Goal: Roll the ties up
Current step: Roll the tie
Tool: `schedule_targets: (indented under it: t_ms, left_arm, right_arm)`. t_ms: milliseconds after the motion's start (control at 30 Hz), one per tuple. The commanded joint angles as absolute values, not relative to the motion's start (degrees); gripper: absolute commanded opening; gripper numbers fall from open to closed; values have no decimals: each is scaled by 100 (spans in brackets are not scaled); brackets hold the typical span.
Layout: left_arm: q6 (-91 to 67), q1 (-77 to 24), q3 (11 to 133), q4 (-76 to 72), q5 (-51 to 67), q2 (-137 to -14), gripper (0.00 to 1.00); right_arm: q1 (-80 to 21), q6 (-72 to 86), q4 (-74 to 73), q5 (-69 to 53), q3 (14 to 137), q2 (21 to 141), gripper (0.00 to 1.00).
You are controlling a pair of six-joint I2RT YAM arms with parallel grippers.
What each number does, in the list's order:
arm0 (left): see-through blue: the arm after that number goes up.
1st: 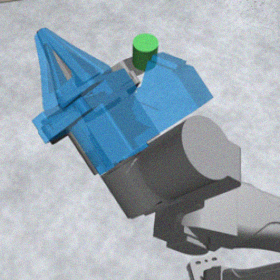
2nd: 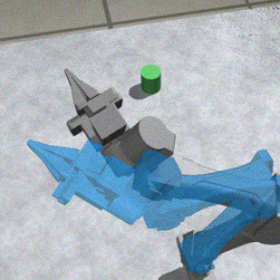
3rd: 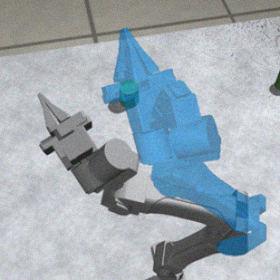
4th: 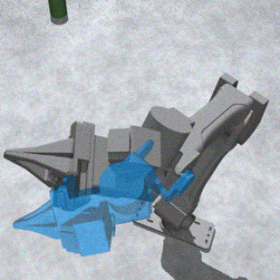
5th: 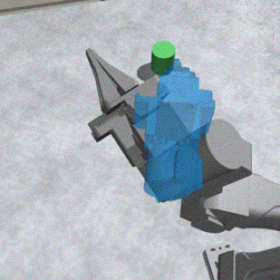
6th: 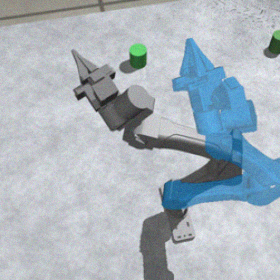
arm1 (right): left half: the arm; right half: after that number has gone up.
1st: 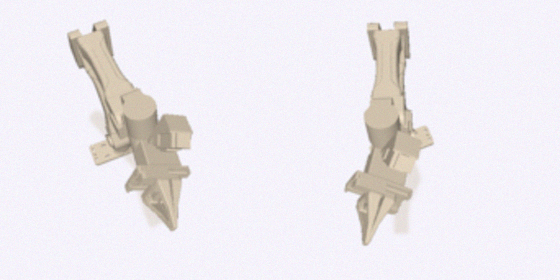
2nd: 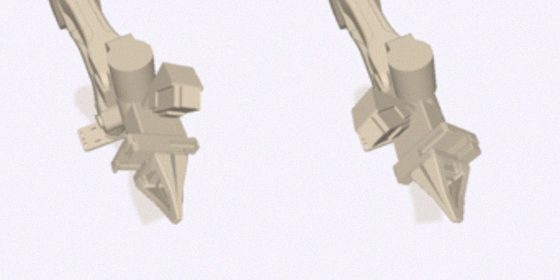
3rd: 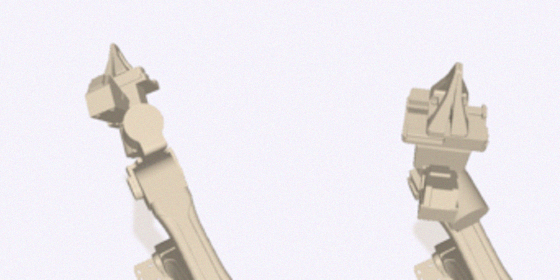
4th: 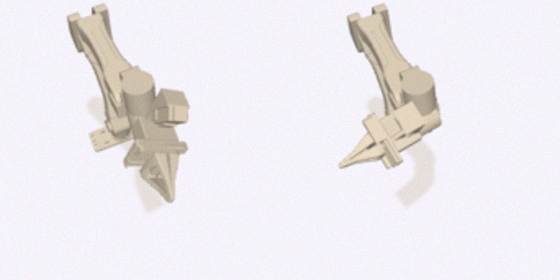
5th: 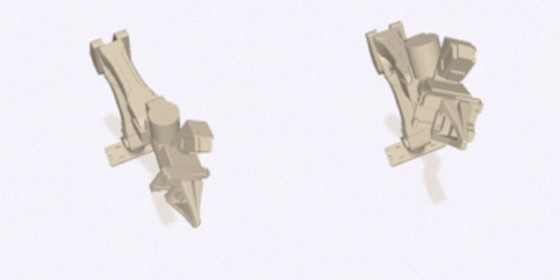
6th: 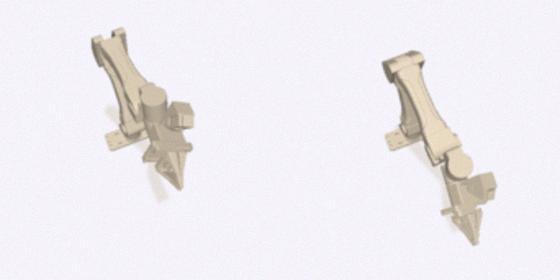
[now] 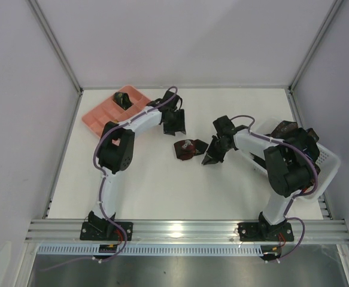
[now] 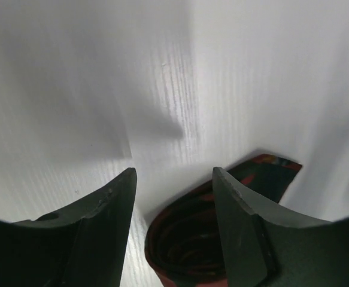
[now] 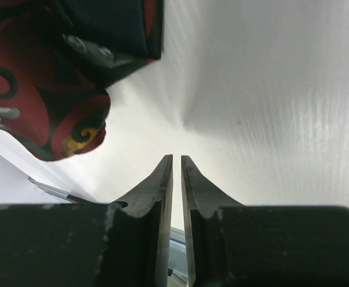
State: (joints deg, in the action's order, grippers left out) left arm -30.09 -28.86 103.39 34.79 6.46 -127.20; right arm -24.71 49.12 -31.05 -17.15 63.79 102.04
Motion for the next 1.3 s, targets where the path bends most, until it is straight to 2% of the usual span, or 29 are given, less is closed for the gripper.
schedule_targets:
  t_ms: [0, 300, 600, 967, 1100, 1267]
  left_arm:
    - [-2698, -2909, 10538, 3550, 659, -12734, 59]
    - [-2900, -3050, 9854, 3770, 615, -12700, 57]
    - [-3163, -3199, 8800, 3647, 764, -12138, 57]
    - [-4358, -3542, 7112, 3455, 1440, -10996, 59]
    - [-4544, -3560, 6786, 3533, 1022, -10565, 60]
    - [-4447, -3481, 7013, 3911, 510, -10292, 62]
  right_arm:
    - [-2601, 5414, -2778, -1512, 6188, 9897, 16]
    - [-2953, 5782, -2435, -1275, 5706, 9853, 13]
    - [-2997, 5836, -1969, -1072, 5089, 9571, 13]
    - [-3041, 4985, -2091, -1266, 5221, 9528, 14]
    - [-3085, 4615, -2355, -1152, 5186, 9387, 14]
    - [-3173, 4386, -2671, -792, 5054, 9027, 15]
